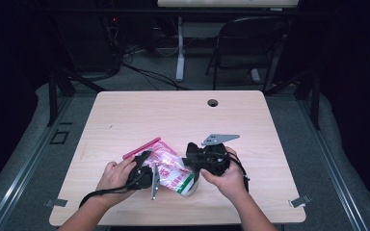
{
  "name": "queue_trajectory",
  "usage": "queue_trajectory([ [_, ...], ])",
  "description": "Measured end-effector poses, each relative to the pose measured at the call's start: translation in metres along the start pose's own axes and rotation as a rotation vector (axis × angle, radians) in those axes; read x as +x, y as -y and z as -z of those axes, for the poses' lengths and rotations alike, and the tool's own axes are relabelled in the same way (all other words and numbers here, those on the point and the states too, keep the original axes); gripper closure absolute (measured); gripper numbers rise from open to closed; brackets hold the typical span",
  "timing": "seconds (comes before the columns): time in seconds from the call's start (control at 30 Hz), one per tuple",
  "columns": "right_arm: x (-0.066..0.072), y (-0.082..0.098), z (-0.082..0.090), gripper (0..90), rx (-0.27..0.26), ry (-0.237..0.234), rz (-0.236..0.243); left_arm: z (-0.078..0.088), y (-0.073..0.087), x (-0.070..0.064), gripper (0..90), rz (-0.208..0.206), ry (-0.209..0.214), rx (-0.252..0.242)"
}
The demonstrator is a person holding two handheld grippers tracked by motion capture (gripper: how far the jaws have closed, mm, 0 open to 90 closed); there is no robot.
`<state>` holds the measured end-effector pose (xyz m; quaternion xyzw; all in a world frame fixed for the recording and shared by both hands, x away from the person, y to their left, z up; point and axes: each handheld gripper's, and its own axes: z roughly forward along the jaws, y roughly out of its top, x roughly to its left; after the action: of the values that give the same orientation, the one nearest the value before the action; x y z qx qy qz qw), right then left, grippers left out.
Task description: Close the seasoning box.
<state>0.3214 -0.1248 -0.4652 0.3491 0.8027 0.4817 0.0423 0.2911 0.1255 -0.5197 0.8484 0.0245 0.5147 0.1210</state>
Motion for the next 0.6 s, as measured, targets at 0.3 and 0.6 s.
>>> queue_trajectory([
  [0.3,-0.0006,-0.0011,0.0034,72.2,-0.016,0.0,-0.007,-0.0004,0.0035,-0.0005,75.8,0.086,0.048,-0.002],
  [0.6,-0.0028,-0.0012,0.0047,73.5,-0.005,-0.002,-0.017,-0.0028,0.0075,0.0001,76.3,0.179,0.106,-0.018],
])
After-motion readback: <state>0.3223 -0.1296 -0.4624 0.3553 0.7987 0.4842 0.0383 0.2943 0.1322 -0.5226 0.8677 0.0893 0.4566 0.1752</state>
